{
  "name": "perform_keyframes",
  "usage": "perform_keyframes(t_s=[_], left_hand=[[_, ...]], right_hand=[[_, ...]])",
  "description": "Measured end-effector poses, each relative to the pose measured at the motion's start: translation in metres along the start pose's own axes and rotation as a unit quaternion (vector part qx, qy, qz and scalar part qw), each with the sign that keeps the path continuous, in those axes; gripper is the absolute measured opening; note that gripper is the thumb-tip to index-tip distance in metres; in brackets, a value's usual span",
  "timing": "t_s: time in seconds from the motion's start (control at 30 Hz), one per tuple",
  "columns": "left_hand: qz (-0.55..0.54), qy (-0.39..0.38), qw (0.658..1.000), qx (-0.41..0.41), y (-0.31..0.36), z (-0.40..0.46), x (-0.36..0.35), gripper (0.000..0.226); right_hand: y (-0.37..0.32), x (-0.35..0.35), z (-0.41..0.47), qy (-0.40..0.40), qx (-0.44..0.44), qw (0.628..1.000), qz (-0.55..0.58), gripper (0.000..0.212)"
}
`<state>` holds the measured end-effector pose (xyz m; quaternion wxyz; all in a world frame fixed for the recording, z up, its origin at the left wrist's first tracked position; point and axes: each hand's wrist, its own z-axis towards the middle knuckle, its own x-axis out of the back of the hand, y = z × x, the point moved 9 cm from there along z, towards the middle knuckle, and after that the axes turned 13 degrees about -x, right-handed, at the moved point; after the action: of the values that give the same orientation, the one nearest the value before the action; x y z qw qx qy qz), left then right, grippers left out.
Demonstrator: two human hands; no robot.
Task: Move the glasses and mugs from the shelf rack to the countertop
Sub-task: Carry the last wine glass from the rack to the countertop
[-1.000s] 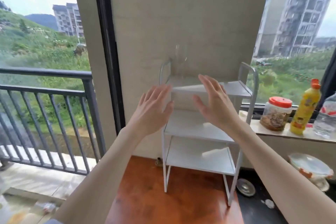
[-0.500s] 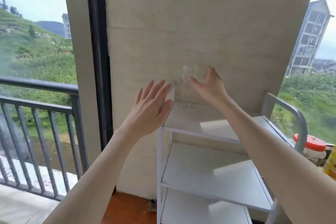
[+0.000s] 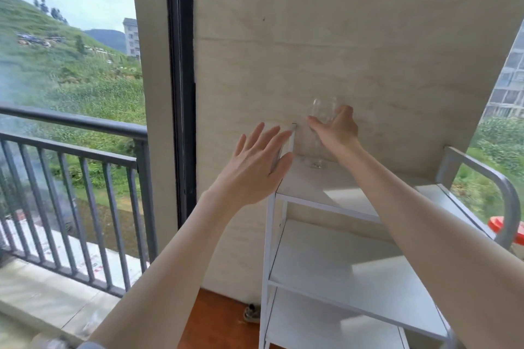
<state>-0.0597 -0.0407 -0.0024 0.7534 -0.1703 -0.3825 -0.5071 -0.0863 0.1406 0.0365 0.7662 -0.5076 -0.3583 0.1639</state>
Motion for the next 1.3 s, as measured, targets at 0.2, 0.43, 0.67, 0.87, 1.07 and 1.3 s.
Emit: perform_keyframes(t_s=[0.2, 0.43, 0.67, 0.87, 1.07, 1.3], left_hand=[[-0.024, 0.042, 0.998, -0.046, 0.049, -0.011, 0.012, 0.050], [-0.095, 0.032, 0.990, -0.096, 0.128, -0.046, 0.001, 0.052], [-0.195, -0.035, 0.972, -0.128, 0.225, -0.089, -0.054, 0.051], [-0.249, -0.081, 0.948, -0.182, 0.349, -0.112, -0.094, 0.050], [-0.283, -0.119, 0.916, -0.259, 0.519, -0.136, -0.124, 0.050], [-0.339, -0.140, 0.864, -0.344, 0.752, -0.174, -0.138, 0.050]], right_hand=[[0.003, 0.050, -0.051, 0.041, 0.022, 0.998, 0.053, 0.063], [0.029, 0.142, -0.151, 0.129, 0.012, 0.991, 0.029, 0.062], [0.096, 0.256, -0.278, 0.204, -0.026, 0.979, 0.007, 0.069], [0.167, 0.362, -0.369, 0.283, -0.089, 0.955, -0.031, 0.053], [0.226, 0.496, -0.474, 0.351, -0.138, 0.925, -0.048, 0.056], [0.283, 0.673, -0.618, 0.423, -0.195, 0.881, -0.086, 0.062]])
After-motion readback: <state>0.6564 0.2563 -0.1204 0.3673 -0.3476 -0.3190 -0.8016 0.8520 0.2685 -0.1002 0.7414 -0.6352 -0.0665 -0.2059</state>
